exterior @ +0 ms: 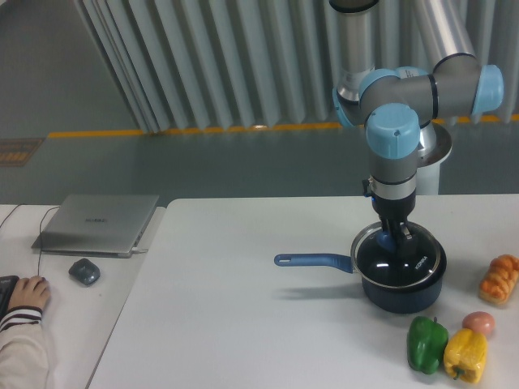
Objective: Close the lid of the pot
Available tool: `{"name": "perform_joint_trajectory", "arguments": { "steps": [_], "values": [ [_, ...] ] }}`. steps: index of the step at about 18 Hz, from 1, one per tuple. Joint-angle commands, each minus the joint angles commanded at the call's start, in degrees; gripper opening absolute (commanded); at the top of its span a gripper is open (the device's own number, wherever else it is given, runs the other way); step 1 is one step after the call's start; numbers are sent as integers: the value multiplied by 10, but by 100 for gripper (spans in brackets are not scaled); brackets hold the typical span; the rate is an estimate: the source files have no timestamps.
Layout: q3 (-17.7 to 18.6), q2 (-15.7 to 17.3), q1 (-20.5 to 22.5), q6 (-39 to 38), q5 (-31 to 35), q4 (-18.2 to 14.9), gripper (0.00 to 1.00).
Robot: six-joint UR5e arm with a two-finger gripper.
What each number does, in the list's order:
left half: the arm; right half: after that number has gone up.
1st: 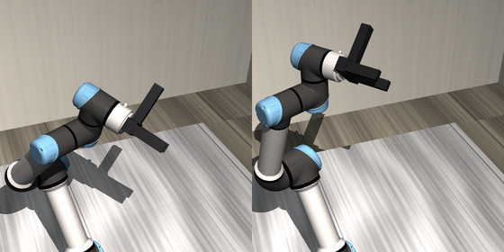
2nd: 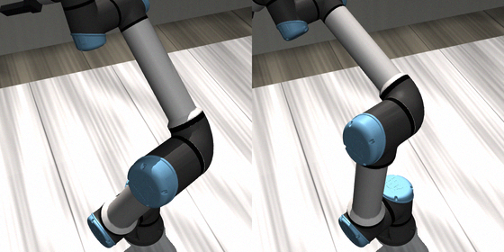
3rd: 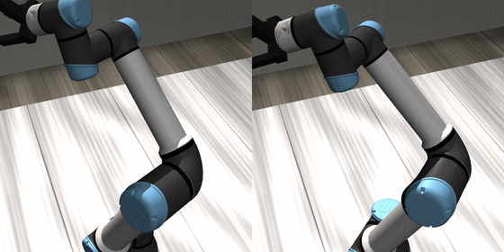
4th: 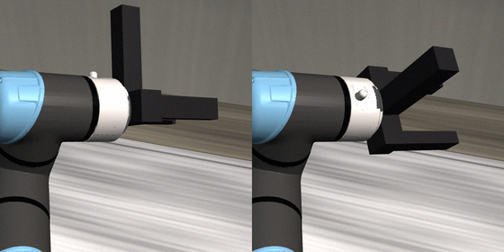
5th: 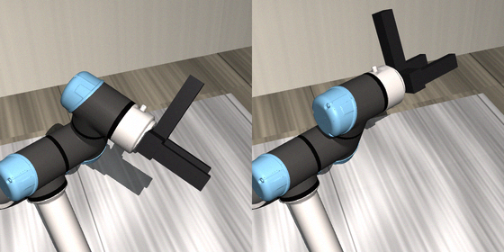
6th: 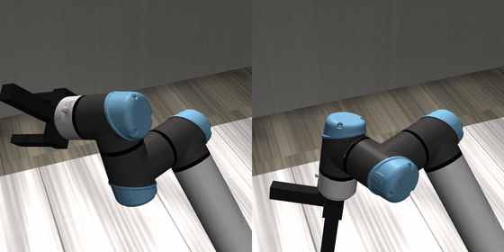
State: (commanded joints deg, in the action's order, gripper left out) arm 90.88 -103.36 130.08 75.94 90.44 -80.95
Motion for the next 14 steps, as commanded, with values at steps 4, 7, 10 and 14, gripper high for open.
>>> {"name": "perform_joint_trajectory", "arguments": {
  "steps": [4,7,10,14],
  "values": [
    [-2,-1,4,14,1,0,52],
    [-3,-1,4,20,2,0,52],
    [-4,-1,4,21,4,1,52],
    [-5,-7,4,21,17,9,52]
  ]
}}
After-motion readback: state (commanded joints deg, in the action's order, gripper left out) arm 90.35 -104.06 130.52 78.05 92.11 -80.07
